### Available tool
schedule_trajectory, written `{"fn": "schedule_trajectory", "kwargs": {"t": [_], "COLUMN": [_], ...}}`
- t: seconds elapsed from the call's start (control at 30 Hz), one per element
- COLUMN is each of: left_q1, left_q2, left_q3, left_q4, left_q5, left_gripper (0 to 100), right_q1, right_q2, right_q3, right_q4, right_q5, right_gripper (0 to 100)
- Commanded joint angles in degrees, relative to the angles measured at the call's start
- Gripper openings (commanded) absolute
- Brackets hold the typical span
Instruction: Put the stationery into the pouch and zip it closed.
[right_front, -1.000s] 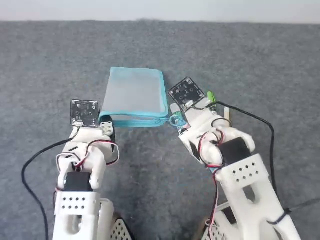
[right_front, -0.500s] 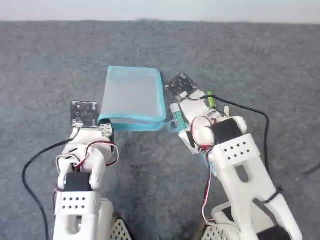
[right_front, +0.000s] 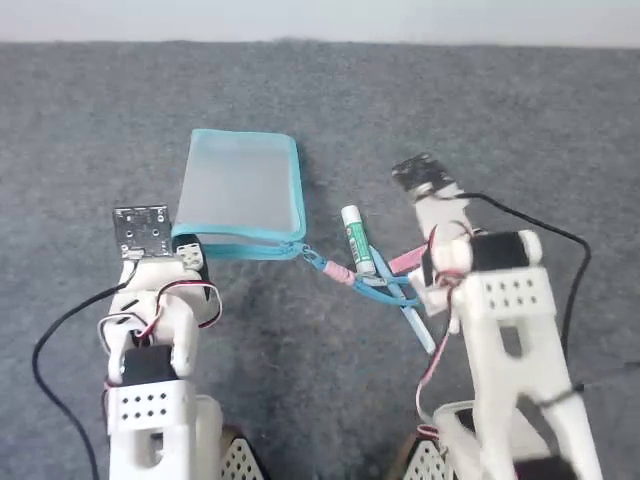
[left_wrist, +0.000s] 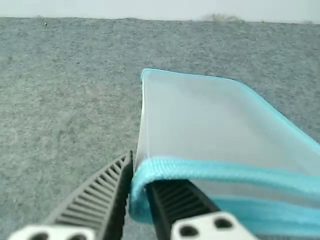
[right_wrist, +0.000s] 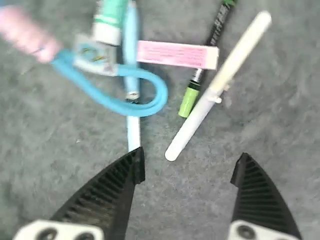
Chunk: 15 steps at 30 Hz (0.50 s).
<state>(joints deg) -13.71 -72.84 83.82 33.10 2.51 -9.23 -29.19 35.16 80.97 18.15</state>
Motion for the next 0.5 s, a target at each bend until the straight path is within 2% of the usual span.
{"fn": "schedule_trajectory", "kwargs": {"t": [0.0, 0.13, 0.47], "left_q1": [-0.4, -0.4, -0.4], "left_q2": [-0.1, -0.1, -0.1], "left_q3": [-0.5, -0.1, -0.1], "left_q4": [-1.8, -1.8, -1.9], "left_q5": [0.5, 0.5, 0.5], "left_gripper": [1, 1, 1], "right_q1": [3.2, 5.7, 7.6], "right_q2": [8.9, 17.1, 26.1], "right_q3": [-2.9, -2.9, -1.1], "right_q4": [-5.0, -8.4, -13.2], "right_q5": [-4.5, -5.4, -5.1], "right_gripper": [23.9, 14.3, 13.7]}}
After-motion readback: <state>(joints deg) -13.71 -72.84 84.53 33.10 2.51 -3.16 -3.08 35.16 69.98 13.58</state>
